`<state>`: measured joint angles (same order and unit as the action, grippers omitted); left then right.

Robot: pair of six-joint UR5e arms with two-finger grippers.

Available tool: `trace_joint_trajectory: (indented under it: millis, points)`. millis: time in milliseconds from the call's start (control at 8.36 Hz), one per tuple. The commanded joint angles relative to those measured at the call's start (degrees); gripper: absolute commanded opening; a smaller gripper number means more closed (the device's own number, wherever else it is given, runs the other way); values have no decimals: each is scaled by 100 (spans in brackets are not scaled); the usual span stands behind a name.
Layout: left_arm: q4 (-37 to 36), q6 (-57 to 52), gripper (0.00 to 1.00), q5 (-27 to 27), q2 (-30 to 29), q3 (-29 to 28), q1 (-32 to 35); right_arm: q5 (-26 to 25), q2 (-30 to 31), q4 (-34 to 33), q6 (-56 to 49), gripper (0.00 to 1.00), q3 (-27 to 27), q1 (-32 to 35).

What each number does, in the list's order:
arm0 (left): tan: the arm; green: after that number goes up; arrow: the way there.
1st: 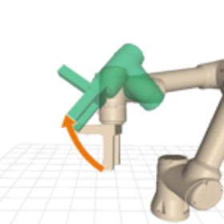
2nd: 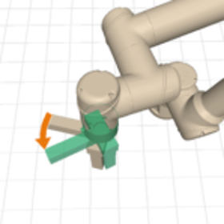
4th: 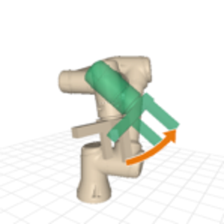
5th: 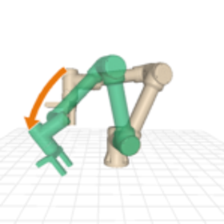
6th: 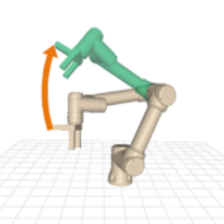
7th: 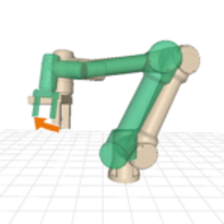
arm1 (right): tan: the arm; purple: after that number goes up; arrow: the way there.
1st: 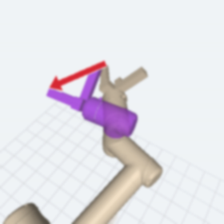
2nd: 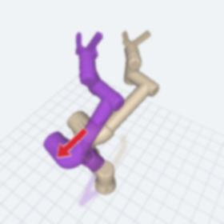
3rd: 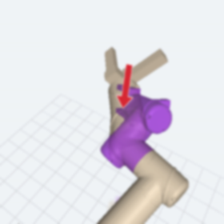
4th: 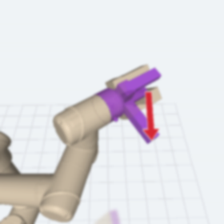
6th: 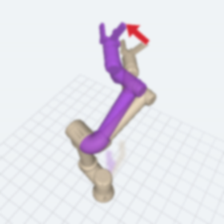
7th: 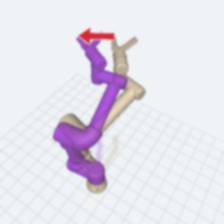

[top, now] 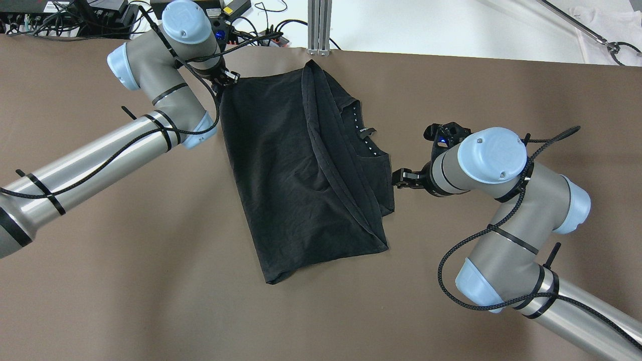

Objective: Fold clothes

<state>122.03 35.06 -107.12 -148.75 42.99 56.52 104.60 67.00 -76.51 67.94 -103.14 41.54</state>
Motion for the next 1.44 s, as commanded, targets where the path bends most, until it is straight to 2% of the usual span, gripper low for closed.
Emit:
trace_joint_trajectory:
  millis: [0,239,479,718,1077,1316]
  points:
    - [58,-211,100,-362,319,419,246,-210,76,276,750,92,22,-233]
    - [66,-166,100,-353,679,789,219,-797,76,582,1920,89,31,-645]
    - [66,-166,100,-336,698,790,211,-1466,15,1186,2722,89,555,-901]
    - [66,-166,100,-336,707,790,193,-1530,6,1698,2751,88,1074,-937]
    - [84,-123,100,-336,734,799,131,-1539,-134,1683,3382,80,1138,-1068]
    - [84,-123,100,-336,760,799,140,-1539,-152,1692,3498,68,1138,-1121]
